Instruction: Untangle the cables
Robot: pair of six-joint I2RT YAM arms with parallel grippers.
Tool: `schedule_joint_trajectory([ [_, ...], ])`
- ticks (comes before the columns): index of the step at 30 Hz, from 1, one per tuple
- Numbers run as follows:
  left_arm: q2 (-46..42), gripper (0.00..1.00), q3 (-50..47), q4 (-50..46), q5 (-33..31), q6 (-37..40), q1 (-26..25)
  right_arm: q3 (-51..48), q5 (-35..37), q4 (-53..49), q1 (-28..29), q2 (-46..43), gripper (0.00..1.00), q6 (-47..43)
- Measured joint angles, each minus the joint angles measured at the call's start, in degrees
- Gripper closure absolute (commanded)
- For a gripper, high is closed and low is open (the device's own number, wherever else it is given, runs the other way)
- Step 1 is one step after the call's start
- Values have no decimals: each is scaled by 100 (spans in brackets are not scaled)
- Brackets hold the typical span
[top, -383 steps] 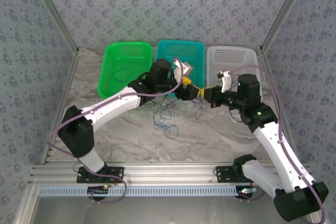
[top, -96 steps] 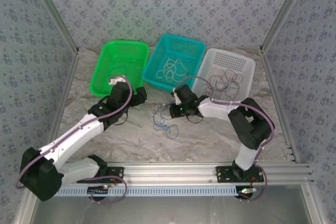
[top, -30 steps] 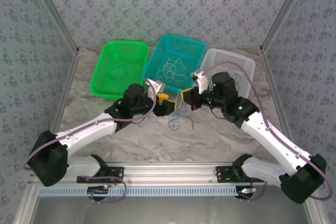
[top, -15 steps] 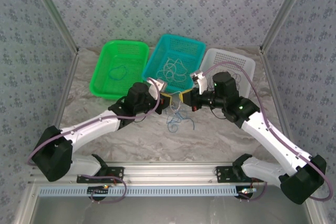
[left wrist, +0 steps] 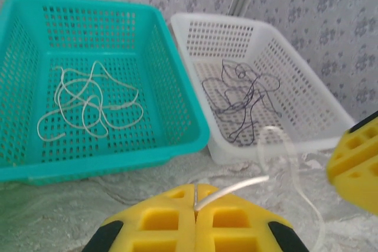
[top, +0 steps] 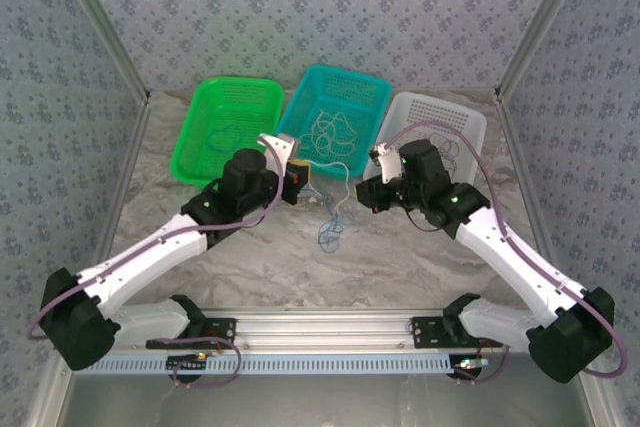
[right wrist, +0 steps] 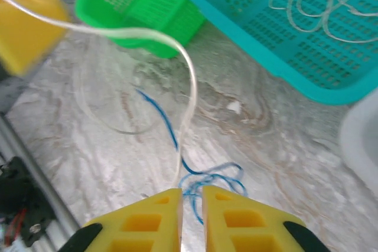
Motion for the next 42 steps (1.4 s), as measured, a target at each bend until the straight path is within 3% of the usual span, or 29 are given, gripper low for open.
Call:
schedule_joint_trajectory([
  [4,4,100,136,-127,87,-55,0,-2,291,-59,0,37,38,33],
  [12,243,100,295,-542,216,-437,0,-310,590,389,426,-59,25,151],
  [25,164,100,391,-680,476,-605,-28,-658,1814,1408,549,999,25,791],
  [34,-282,100,575,-741,404,-584,-28,-662,1982,1526,654,2190,37,1263],
  [42,-415,100,1375,-929,151,-232,48,-1045,1974,1458,787,2385,47,1379],
])
